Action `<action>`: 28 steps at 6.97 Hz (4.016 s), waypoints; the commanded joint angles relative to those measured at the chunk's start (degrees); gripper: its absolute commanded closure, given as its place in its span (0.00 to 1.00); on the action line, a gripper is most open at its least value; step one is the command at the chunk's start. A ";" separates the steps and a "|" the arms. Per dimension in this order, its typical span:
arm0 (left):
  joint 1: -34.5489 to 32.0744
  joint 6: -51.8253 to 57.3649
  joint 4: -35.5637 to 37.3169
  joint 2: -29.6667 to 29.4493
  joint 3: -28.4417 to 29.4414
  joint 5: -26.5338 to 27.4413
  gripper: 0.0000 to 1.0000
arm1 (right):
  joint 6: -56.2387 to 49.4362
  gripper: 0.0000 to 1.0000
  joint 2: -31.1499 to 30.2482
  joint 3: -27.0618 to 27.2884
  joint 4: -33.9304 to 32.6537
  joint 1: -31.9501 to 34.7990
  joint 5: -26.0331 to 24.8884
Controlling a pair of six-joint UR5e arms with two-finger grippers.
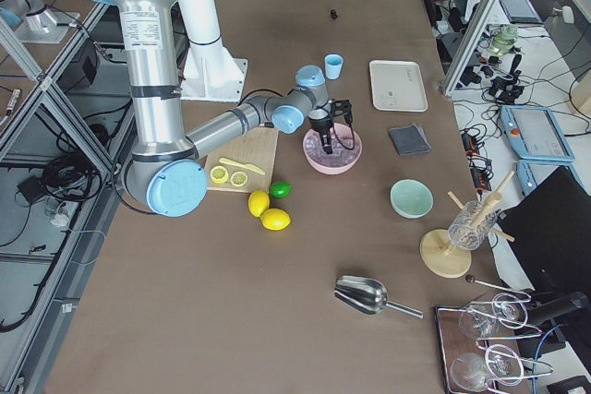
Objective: Put ice and cherries in cup
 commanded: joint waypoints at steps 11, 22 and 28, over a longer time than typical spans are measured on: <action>0.00 0.02 -2.37 -0.02 -0.52 -1.50 0.02 | 0.96 1.00 36.70 -10.51 -7.70 -8.49 1.47; 0.00 -0.15 -3.88 -1.60 0.10 -1.41 0.02 | -0.88 0.00 45.17 -25.91 1.70 -11.51 -0.48; 13.84 -21.65 -3.96 -13.09 2.28 -0.27 0.02 | -2.91 0.00 27.54 -15.21 -1.36 15.88 26.94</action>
